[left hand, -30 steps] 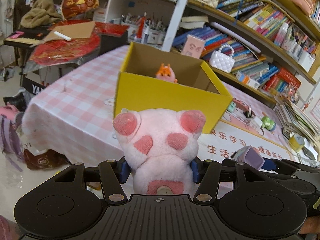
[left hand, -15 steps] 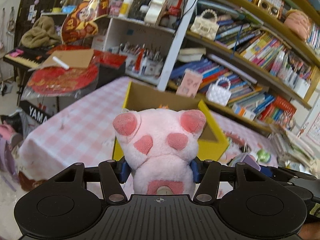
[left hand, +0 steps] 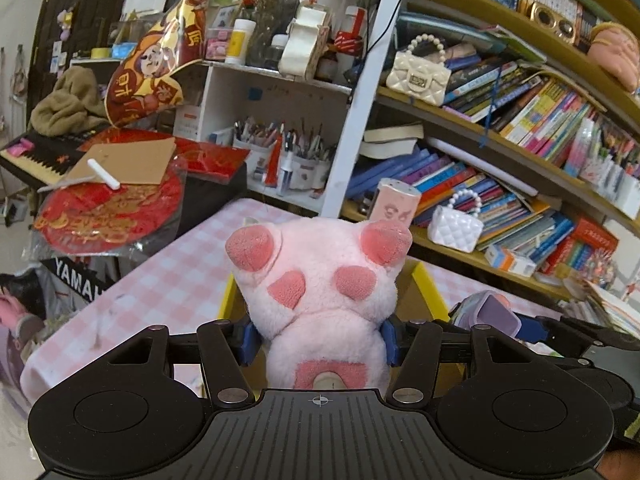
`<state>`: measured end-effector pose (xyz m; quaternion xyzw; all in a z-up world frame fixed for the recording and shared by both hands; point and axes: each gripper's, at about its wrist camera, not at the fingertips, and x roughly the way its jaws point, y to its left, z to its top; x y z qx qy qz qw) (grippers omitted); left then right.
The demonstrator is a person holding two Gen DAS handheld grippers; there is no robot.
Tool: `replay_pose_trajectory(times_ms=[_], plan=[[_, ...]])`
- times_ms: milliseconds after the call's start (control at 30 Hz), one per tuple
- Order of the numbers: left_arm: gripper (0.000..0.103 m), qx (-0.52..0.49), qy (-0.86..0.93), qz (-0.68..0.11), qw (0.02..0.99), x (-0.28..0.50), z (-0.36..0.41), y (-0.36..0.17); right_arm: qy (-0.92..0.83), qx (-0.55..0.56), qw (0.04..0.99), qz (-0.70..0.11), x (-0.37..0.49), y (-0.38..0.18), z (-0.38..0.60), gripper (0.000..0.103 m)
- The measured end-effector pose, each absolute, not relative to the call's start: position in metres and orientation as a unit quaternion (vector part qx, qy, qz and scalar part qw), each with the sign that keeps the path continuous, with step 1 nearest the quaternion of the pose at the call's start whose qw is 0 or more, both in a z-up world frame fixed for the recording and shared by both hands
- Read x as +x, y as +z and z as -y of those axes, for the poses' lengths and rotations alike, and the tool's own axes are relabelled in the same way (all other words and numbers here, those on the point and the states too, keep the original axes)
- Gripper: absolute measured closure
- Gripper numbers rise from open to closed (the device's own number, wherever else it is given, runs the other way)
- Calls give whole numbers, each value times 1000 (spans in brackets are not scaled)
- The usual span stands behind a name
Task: Organize objects
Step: 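Carry pink pig plush and toy car with both tools over the yellow box, then open left tool to drop pig plush while right tool releases car into box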
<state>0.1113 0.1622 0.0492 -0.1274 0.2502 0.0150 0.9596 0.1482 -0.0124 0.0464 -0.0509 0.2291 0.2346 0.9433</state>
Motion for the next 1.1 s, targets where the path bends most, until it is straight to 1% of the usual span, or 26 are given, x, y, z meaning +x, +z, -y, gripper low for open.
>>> replay_pose_trajectory(times_ms=[167, 500, 767, 933, 1100], plan=[[48, -112, 23, -273, 955, 144, -158, 38, 250, -70, 937, -234, 178, 33, 7, 43], [47, -73, 48, -320, 943, 179, -153, 12, 281, -119, 913, -270, 216, -2, -6, 43], [47, -52, 55, -343, 936, 190, -148, -2, 308, -163, 892, -289, 225, -15, -17, 43], [46, -42, 59, -350, 934, 191, -146, -8, 318, -191, 883, -287, 224, -17, -23, 42], [45, -40, 60, -348, 935, 189, -144, -8, 317, -189, 883, -290, 224, -17, -22, 42]])
